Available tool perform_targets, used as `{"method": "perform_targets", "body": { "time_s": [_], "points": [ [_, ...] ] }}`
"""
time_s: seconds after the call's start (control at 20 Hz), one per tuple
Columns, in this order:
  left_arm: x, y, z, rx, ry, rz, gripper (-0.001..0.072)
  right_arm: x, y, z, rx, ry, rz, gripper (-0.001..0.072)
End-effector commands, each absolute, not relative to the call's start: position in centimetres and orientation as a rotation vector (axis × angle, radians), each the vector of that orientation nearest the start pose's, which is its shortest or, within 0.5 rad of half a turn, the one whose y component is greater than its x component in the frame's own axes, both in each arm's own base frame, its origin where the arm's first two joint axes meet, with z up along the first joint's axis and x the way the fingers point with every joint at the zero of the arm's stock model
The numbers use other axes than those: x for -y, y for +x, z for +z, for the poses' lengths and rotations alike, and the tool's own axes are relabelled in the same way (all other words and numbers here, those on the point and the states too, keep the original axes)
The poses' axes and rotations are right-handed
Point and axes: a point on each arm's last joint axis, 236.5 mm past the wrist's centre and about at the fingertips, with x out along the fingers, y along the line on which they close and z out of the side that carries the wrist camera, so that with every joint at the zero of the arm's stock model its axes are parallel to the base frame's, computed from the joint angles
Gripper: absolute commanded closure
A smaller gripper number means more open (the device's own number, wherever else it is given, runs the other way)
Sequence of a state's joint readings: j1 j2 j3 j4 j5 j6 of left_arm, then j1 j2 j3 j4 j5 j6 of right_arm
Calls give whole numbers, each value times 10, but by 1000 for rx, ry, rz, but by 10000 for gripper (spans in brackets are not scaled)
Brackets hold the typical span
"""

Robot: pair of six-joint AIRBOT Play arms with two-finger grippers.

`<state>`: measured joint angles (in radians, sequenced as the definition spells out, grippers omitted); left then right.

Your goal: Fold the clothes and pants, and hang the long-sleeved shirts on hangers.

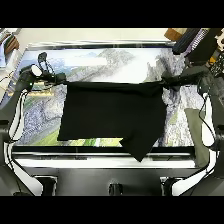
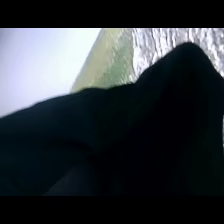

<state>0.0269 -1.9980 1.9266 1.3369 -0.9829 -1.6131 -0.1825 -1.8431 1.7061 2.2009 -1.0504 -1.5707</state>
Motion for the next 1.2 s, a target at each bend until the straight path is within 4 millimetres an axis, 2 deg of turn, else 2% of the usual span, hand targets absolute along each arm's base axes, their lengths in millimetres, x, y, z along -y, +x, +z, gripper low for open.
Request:
{"method": "perform_targets", "body": {
  "time_s": [0.0,0.15,0.25,0.45,0.6,0.65,0.7,0.75,0.8,0.85,0.95,1.05,1.1,1.15],
  "points": [
    [33,567,-58,-1243,-250,-65,696,-19,521,-28,-1265,615,141,680],
    [38,523,-68,-1433,-238,-85,696,-3,490,-34,-1385,519,87,680],
    [39,505,-70,-1510,-235,-91,696,6,476,-38,-1442,480,56,680],
    [48,496,-75,-1551,-220,-107,696,12,472,-50,-1472,459,33,679],
    [57,492,-93,-1592,-224,-101,694,10,468,-70,-1521,473,33,673],
    [59,491,-99,-1605,-233,-91,690,9,467,-77,-1538,479,34,620],
    [60,490,-102,-1614,-244,-79,651,5,464,-80,-1555,494,45,558],
    [60,490,-102,-1614,-253,-70,520,0,463,-79,-1562,512,63,450],
    [58,491,-97,-1604,-255,-70,239,-6,462,-73,-1561,520,95,364],
    [54,494,-88,-1583,-252,-72,73,-10,459,-62,-1557,503,139,353],
    [39,497,-55,-1524,-245,-81,56,-5,454,-30,-1511,431,189,229],
    [17,487,-19,-1495,-225,-98,57,6,452,14,-1384,443,236,229],
    [3,482,-3,-1475,-266,-75,57,18,440,27,-1351,465,225,229],
    [-9,475,9,-1455,-304,-63,57,27,421,30,-1347,509,215,228]
  ]
}}
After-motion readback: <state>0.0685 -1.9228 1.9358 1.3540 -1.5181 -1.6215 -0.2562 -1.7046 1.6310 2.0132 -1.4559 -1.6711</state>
